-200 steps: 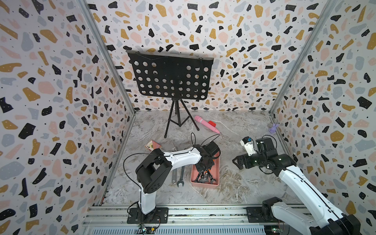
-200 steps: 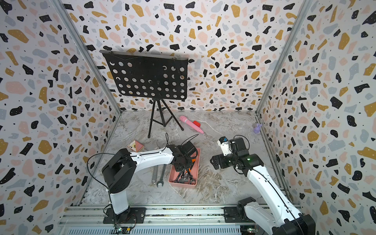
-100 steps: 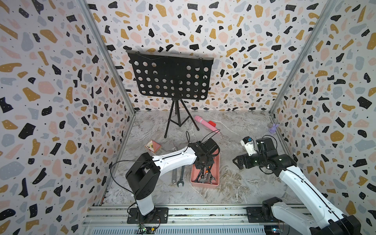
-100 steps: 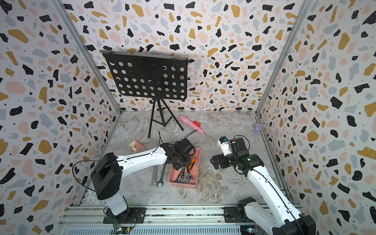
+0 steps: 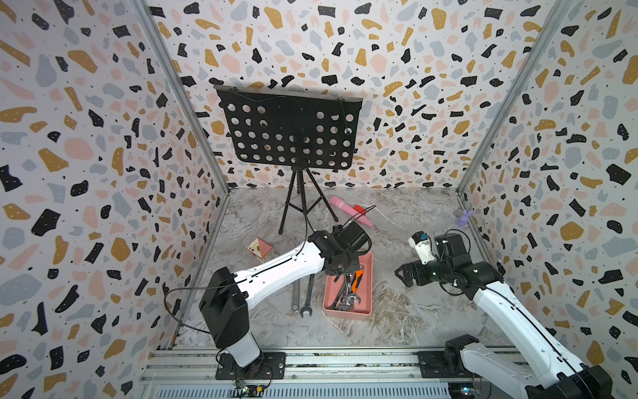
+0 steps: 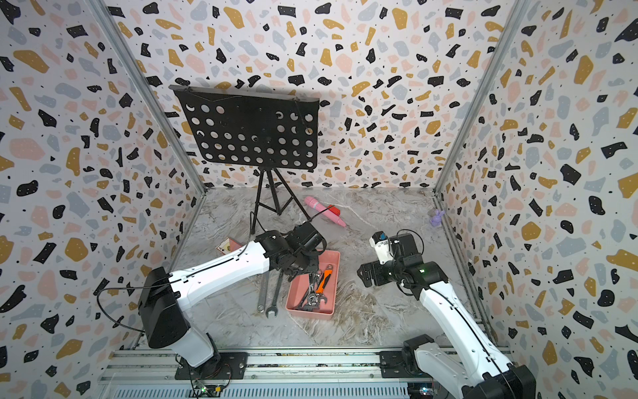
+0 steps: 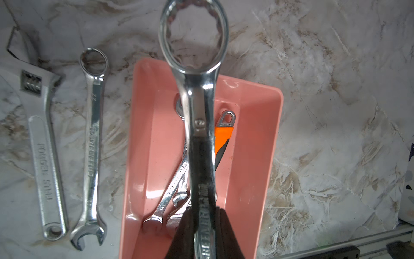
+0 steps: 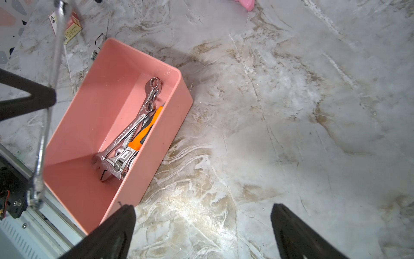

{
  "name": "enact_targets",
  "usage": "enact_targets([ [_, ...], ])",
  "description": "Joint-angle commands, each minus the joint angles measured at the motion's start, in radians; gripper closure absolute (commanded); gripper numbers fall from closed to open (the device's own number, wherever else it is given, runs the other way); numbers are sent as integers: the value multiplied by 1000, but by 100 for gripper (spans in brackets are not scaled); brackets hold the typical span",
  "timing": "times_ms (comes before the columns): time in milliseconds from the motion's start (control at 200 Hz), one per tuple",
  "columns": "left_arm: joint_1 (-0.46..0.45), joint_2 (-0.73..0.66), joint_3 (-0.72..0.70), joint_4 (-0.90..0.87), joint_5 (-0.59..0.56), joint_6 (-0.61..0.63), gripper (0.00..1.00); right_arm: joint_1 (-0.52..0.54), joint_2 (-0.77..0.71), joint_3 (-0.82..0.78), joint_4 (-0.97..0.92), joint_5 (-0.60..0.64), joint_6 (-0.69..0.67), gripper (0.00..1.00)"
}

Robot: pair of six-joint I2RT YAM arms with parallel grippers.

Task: Take out the wrench from the storage box
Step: Pick up the wrench from the storage box, then place the wrench at the center of the board.

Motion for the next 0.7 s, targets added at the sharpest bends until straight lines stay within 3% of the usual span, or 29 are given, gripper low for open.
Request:
enact_targets([
  [0, 26, -57, 39, -134, -56, 176, 100, 0, -17, 29, 35, -46, 13, 0],
  [205, 140, -177, -89, -180, -78, 405, 100, 0, 3, 34, 80, -109, 47, 0],
  [390, 302, -231, -263, -142, -76, 562, 100, 1, 16, 38, 90, -117, 53, 0],
  [691, 481, -171, -430, 28, -83, 678, 100, 0, 9, 44, 61, -95, 39, 0],
])
